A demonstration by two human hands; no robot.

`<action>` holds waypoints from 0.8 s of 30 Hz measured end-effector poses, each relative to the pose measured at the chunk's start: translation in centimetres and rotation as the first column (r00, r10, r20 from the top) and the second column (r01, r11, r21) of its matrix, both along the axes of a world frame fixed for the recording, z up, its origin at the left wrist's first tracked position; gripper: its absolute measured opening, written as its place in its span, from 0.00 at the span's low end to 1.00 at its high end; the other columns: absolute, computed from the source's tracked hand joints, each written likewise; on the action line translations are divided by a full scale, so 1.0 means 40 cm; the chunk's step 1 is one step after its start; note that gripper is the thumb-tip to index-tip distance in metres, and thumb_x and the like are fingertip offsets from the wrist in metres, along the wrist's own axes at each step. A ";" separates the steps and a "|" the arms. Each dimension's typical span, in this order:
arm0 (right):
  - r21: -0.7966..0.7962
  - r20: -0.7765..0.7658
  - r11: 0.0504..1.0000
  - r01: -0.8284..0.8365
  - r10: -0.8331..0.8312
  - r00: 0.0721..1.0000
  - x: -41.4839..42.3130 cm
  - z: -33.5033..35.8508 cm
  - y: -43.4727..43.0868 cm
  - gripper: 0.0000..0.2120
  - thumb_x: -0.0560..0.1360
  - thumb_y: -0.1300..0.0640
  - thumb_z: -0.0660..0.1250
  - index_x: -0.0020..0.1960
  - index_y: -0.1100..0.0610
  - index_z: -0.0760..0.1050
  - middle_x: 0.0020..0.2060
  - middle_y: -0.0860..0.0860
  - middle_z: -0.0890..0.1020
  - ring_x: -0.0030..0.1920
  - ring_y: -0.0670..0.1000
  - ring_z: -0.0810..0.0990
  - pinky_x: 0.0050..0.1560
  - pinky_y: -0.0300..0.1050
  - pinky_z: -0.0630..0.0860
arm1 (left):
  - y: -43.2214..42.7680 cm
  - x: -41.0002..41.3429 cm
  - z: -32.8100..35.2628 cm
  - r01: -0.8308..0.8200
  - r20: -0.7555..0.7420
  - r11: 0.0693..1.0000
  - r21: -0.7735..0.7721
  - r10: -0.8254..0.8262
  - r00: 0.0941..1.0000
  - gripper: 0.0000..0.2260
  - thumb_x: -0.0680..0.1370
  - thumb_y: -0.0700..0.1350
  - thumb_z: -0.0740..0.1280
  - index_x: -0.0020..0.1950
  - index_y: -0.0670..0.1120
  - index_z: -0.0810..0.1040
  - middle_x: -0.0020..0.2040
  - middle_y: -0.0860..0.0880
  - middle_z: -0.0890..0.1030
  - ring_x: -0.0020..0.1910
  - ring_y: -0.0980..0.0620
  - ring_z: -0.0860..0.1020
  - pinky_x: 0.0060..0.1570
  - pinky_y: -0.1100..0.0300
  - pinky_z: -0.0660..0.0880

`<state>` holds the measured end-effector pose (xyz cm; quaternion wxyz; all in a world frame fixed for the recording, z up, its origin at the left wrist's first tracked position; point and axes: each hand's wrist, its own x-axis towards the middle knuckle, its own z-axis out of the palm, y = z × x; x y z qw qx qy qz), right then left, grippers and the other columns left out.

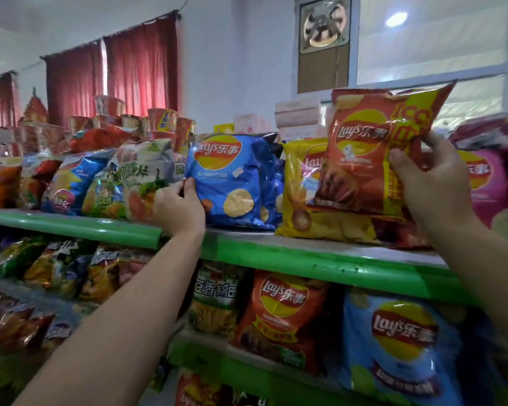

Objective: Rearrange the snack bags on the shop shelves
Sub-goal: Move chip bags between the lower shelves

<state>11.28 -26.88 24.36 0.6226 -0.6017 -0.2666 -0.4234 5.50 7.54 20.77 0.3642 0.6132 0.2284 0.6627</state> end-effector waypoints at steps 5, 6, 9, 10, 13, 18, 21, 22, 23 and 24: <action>0.011 -0.012 0.995 -0.095 0.095 0.995 0.002 -0.022 -0.046 0.23 0.70 0.41 0.71 0.64 0.42 0.74 0.48 0.41 0.82 0.43 0.35 0.82 0.37 0.32 0.78 | -0.038 0.061 -0.042 -0.054 -0.098 0.998 -0.011 0.052 0.994 0.14 0.81 0.51 0.62 0.47 0.41 0.76 0.51 0.41 0.77 0.47 0.40 0.76 0.42 0.51 0.69; -0.002 -0.011 0.994 -0.112 0.112 0.994 -0.004 -0.026 -0.049 0.22 0.70 0.42 0.71 0.63 0.40 0.74 0.48 0.42 0.83 0.45 0.37 0.83 0.38 0.33 0.79 | -0.039 0.064 -0.049 -0.066 -0.121 0.997 0.030 0.069 0.990 0.14 0.81 0.51 0.62 0.47 0.41 0.75 0.51 0.40 0.77 0.48 0.39 0.76 0.42 0.51 0.69; -0.044 0.001 0.984 -0.171 0.171 0.985 -0.034 -0.038 -0.044 0.13 0.72 0.46 0.71 0.56 0.35 0.76 0.46 0.38 0.85 0.46 0.40 0.84 0.39 0.36 0.81 | -0.031 0.060 -0.065 -0.055 -0.193 0.988 0.146 0.083 0.978 0.12 0.81 0.51 0.60 0.47 0.42 0.71 0.51 0.39 0.77 0.50 0.38 0.76 0.41 0.50 0.67; -0.052 0.005 0.978 -0.200 0.201 0.980 -0.040 -0.044 -0.037 0.13 0.73 0.48 0.71 0.55 0.36 0.76 0.47 0.40 0.85 0.47 0.42 0.85 0.41 0.38 0.82 | -0.025 0.055 -0.068 -0.044 -0.226 0.985 0.167 0.081 0.971 0.13 0.81 0.52 0.60 0.48 0.42 0.71 0.51 0.39 0.77 0.51 0.38 0.76 0.42 0.50 0.68; -0.084 -0.019 0.946 -0.313 0.313 0.950 -0.055 -0.076 -0.006 0.17 0.74 0.49 0.71 0.63 0.46 0.76 0.53 0.48 0.84 0.52 0.48 0.85 0.47 0.44 0.82 | -0.007 0.031 -0.079 0.030 -0.339 0.984 0.174 0.031 0.940 0.15 0.80 0.55 0.61 0.51 0.42 0.73 0.54 0.39 0.78 0.54 0.37 0.76 0.52 0.46 0.73; -0.143 -0.056 0.903 -0.406 0.402 0.914 -0.109 -0.208 0.099 0.24 0.76 0.55 0.70 0.70 0.56 0.69 0.51 0.43 0.84 0.53 0.42 0.83 0.48 0.35 0.79 | 0.006 -0.035 -0.125 0.317 -0.443 0.947 0.049 -0.264 0.857 0.22 0.78 0.53 0.64 0.71 0.48 0.69 0.67 0.45 0.76 0.65 0.43 0.73 0.62 0.55 0.69; -0.212 -0.161 0.857 -0.470 0.444 0.882 -0.129 -0.338 0.164 0.22 0.77 0.56 0.69 0.69 0.54 0.67 0.54 0.46 0.81 0.53 0.39 0.82 0.47 0.33 0.78 | 0.005 -0.099 -0.208 0.374 -0.314 0.928 0.007 -0.353 0.882 0.29 0.79 0.51 0.64 0.78 0.51 0.60 0.75 0.49 0.68 0.71 0.51 0.67 0.67 0.61 0.62; -0.241 -0.204 0.837 -0.492 0.452 0.868 -0.132 -0.385 0.183 0.22 0.77 0.56 0.69 0.69 0.54 0.67 0.55 0.48 0.81 0.54 0.40 0.82 0.48 0.36 0.79 | 0.005 -0.122 -0.247 0.371 -0.261 0.929 -0.001 -0.358 0.896 0.26 0.79 0.51 0.63 0.77 0.51 0.63 0.73 0.51 0.70 0.70 0.53 0.68 0.65 0.62 0.63; -0.264 -0.247 0.819 -0.509 0.453 0.857 -0.137 -0.433 0.199 0.24 0.77 0.55 0.69 0.70 0.53 0.67 0.56 0.51 0.81 0.55 0.43 0.82 0.49 0.40 0.81 | 0.003 -0.146 -0.292 0.364 -0.215 0.931 -0.009 -0.357 0.909 0.23 0.79 0.52 0.62 0.74 0.52 0.67 0.69 0.53 0.73 0.66 0.56 0.70 0.62 0.62 0.65; -0.280 -0.281 0.811 -0.514 0.443 0.852 -0.144 -0.480 0.213 0.25 0.76 0.53 0.69 0.71 0.52 0.66 0.57 0.52 0.80 0.55 0.44 0.81 0.49 0.43 0.82 | -0.004 -0.170 -0.341 0.346 -0.189 0.938 -0.018 -0.343 0.920 0.19 0.78 0.52 0.61 0.69 0.54 0.72 0.63 0.58 0.76 0.60 0.58 0.73 0.58 0.63 0.68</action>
